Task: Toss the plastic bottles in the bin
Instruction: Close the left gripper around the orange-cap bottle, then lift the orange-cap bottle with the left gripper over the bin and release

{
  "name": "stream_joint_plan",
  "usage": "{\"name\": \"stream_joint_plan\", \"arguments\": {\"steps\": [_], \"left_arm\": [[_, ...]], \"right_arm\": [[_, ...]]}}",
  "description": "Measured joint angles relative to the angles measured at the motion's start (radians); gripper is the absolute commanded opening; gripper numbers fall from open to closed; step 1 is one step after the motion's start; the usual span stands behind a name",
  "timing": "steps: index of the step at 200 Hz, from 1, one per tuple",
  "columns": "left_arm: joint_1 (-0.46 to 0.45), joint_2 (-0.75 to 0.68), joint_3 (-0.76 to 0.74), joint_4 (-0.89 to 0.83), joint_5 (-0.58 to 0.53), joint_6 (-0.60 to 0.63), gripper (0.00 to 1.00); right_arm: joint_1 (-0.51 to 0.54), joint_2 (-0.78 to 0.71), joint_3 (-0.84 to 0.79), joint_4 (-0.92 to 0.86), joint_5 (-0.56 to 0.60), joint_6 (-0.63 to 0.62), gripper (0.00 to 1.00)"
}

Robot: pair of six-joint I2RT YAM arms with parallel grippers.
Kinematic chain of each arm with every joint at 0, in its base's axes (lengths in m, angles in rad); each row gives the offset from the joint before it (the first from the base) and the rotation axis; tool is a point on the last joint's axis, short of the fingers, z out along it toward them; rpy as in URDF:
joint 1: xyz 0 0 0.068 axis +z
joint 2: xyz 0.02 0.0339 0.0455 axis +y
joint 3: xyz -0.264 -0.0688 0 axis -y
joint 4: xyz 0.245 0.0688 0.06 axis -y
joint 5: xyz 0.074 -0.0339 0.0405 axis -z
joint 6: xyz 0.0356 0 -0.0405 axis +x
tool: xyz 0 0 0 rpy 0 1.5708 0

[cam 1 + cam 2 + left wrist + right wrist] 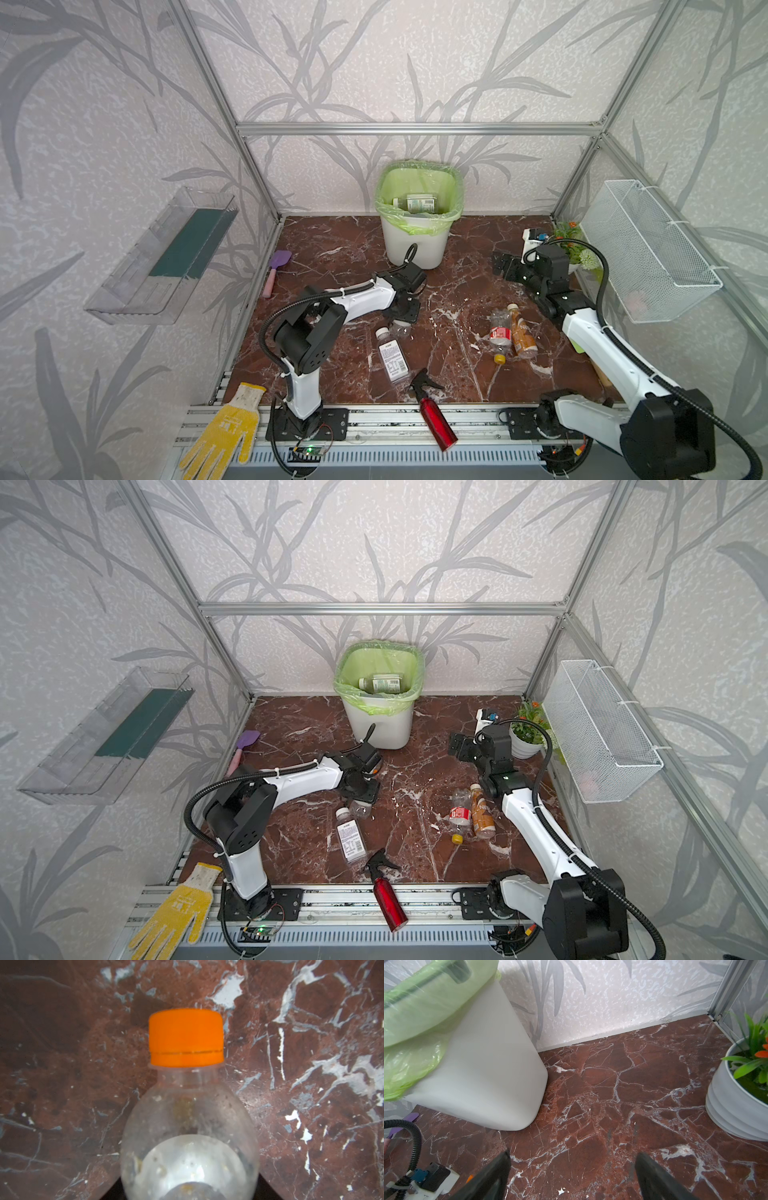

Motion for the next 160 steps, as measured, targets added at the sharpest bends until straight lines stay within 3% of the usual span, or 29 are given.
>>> {"name": "stream_joint_plan", "arguments": {"steps": [76, 160], "left_arm": [[-0.008, -0.032, -0.001, 0.008, -0.010, 0.023, 0.51], [-0.011, -0.331, -0.058, 0.027, 0.006, 0.173, 0.51]], "right_arm": [[-0.001, 0.000, -0.010, 0.002, 0.000, 0.001, 0.94], [-0.005, 0.067, -0.062, 0.052, -0.024, 0.024, 0.93]]}}
